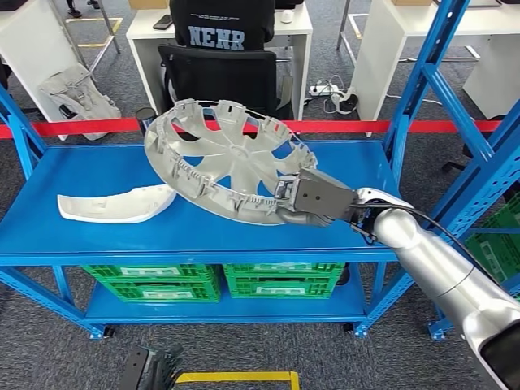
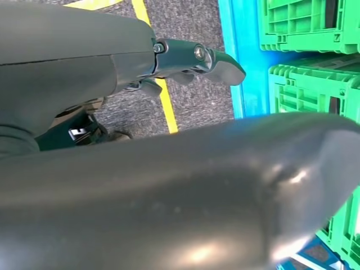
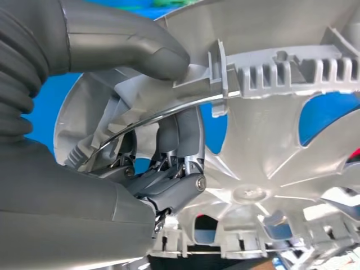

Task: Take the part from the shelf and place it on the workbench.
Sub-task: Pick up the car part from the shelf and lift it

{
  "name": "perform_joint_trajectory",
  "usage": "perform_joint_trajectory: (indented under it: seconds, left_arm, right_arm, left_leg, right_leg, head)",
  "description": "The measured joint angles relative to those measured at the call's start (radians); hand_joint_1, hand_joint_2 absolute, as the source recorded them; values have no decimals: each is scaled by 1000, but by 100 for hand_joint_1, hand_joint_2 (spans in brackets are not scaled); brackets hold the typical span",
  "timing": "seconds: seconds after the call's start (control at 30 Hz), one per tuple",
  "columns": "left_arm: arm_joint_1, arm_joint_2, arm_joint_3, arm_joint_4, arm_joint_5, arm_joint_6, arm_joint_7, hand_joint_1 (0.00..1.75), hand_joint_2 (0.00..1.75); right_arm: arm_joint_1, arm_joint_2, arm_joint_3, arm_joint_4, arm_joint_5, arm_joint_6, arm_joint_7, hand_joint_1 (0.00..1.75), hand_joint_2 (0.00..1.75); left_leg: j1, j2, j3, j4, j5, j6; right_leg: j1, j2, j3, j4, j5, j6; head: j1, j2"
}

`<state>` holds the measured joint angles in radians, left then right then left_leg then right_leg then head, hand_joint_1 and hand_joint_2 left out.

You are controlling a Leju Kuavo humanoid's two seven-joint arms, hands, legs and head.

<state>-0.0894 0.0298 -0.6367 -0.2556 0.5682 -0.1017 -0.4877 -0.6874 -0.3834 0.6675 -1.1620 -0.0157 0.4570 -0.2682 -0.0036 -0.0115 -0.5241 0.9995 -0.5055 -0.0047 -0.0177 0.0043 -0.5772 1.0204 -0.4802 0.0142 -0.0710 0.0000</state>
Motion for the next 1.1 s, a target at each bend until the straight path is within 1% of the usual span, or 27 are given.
perform_joint_trajectory:
  seconds: [0.03,0.1,0.13,0.17,0.27,0.43,0.6,0.97,1.1]
  left_arm:
    - [0,0,0,0,-1,0,-4,0,87]
    - [0,1,0,0,-6,1,-13,0,87]
    - [0,2,0,-1,-9,1,-17,0,44]
    - [0,3,0,-2,-13,1,-20,0,44]
    - [-1,3,-1,-6,-21,2,-26,0,175]
    - [-9,5,-16,-16,-63,22,-30,0,175]
    - [-16,7,-26,-20,-60,10,-23,0,175]
    - [-22,7,-26,-23,-44,-3,-8,0,175]
    - [-22,7,-26,-24,-44,-5,-2,0,175]
  right_arm:
    - [0,0,1,-13,-21,8,-2,175,175]
    - [0,0,1,-50,-89,36,-2,175,175]
    - [1,0,1,-73,-130,54,0,175,175]
    - [2,0,1,-97,-169,73,2,175,175]
    - [13,3,4,-170,-259,117,10,175,175]
    - [53,22,25,-284,-319,144,21,175,175]
    - [81,33,47,-348,-399,184,34,175,175]
    - [142,60,100,-395,-525,261,54,175,175]
    - [170,77,113,-398,-607,295,69,175,175]
  left_leg:
    - [0,0,0,0,0,0]
    - [0,0,0,0,0,0]
    - [0,1,0,0,0,0]
    - [0,1,0,0,0,0]
    - [0,0,0,0,0,0]
    - [0,1,0,0,0,0]
    - [0,1,0,0,0,0]
    - [0,1,0,0,0,0]
    - [0,1,0,0,0,0]
  right_leg:
    - [0,0,0,0,0,0]
    - [0,0,-1,0,0,0]
    - [0,0,-1,0,0,0]
    - [0,0,-1,0,0,0]
    - [0,0,-1,0,0,0]
    - [1,0,-1,0,0,0]
    - [0,0,0,0,0,0]
    - [1,0,0,0,0,0]
    - [1,0,0,0,0,0]
  head:
    - [0,0]
    - [0,0]
    - [0,0]
    - [0,0]
    - [0,0]
    - [0,0]
    - [0,0]
    - [0,0]
    - [0,0]
